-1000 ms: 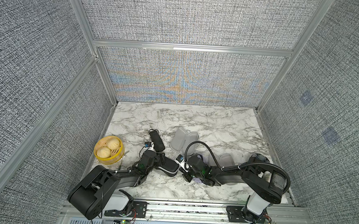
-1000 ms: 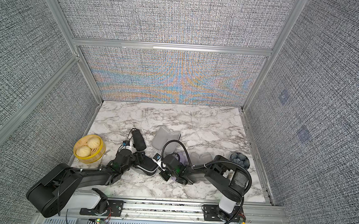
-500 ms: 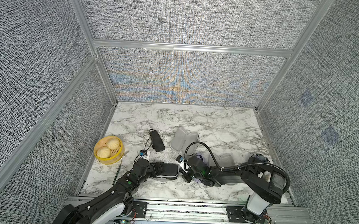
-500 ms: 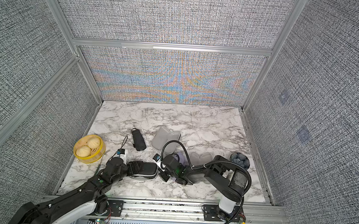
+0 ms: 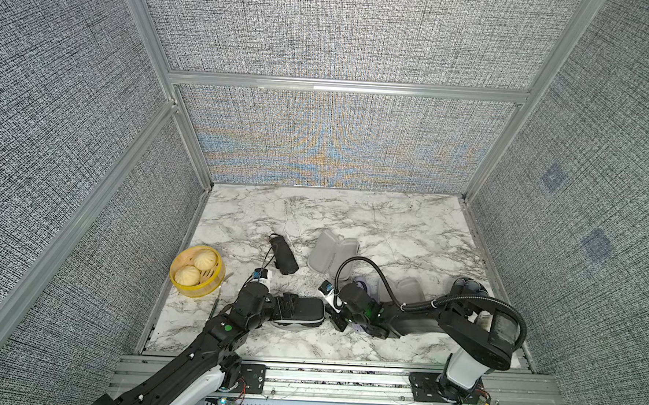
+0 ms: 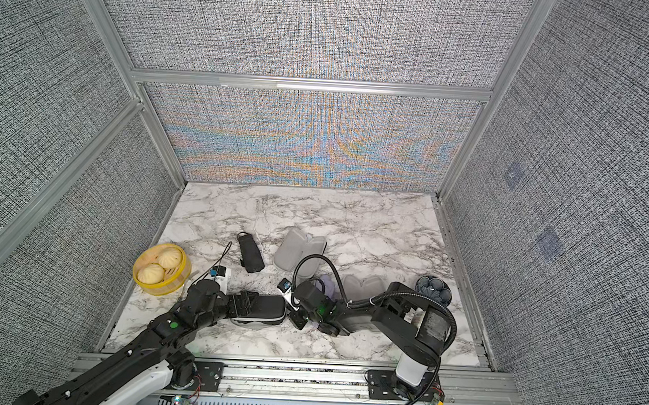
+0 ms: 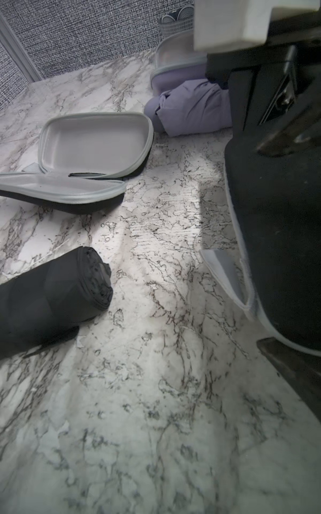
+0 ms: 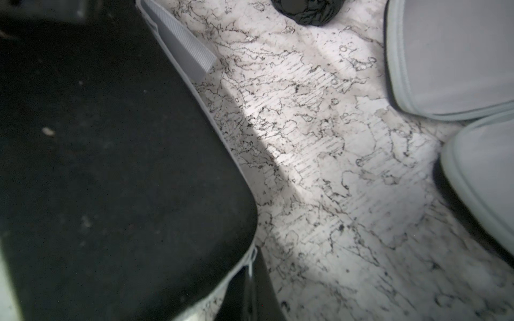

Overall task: Put umbrellas into zippered umbrella sleeves
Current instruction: Place the umbrella sleeve at the center of the board.

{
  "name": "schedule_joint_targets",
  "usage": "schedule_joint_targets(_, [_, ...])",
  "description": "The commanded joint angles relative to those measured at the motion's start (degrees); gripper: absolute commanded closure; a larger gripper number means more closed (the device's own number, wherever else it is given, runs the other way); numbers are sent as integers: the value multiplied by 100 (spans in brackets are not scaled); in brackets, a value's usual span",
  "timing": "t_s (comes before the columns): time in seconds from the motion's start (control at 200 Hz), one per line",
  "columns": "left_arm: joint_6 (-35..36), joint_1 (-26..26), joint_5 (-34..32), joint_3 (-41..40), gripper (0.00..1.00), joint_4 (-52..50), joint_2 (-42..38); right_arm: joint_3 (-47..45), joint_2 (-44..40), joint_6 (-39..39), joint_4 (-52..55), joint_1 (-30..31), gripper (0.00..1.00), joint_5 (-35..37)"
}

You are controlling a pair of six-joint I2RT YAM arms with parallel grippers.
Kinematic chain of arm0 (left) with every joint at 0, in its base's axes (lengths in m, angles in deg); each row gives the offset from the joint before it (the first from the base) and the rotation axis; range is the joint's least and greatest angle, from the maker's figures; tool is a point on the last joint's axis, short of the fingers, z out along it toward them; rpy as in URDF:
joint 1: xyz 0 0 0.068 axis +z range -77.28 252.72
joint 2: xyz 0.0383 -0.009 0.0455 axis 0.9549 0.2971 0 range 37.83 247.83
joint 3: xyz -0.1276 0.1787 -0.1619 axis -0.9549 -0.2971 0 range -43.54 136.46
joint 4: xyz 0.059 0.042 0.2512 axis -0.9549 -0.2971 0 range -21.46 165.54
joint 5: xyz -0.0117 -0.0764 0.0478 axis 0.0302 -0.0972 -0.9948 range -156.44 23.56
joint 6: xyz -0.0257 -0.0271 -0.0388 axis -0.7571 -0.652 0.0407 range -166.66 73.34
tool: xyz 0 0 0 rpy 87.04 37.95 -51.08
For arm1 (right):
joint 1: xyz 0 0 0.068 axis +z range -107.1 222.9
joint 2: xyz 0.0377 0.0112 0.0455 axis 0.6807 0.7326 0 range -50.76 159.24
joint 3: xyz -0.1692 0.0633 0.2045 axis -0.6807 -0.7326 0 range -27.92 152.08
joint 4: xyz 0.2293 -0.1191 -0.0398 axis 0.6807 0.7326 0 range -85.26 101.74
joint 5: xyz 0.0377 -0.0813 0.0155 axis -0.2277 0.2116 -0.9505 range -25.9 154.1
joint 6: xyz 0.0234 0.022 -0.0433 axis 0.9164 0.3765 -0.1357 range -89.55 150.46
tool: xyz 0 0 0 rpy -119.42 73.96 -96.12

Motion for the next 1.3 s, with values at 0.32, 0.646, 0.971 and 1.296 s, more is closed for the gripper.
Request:
schedule_joint_targets(0.32, [-162, 3, -214, 37, 0, -770, -12, -49, -58, 214, 245, -146, 100, 9])
schedule_joint_targets(0.646, [-491, -18, 43, -47, 0, -1336, -393, -28, 24, 185, 112, -153, 100, -68])
schedule_joint_targets(0.971, [-906, -106, 537, -745, 0, -709, -840, -9, 68, 273, 33, -137, 100, -194])
schedule_joint_targets(1.296, [-953, -260, 553, -910, 16, -181, -578, 8, 152, 349, -9, -100, 100, -221])
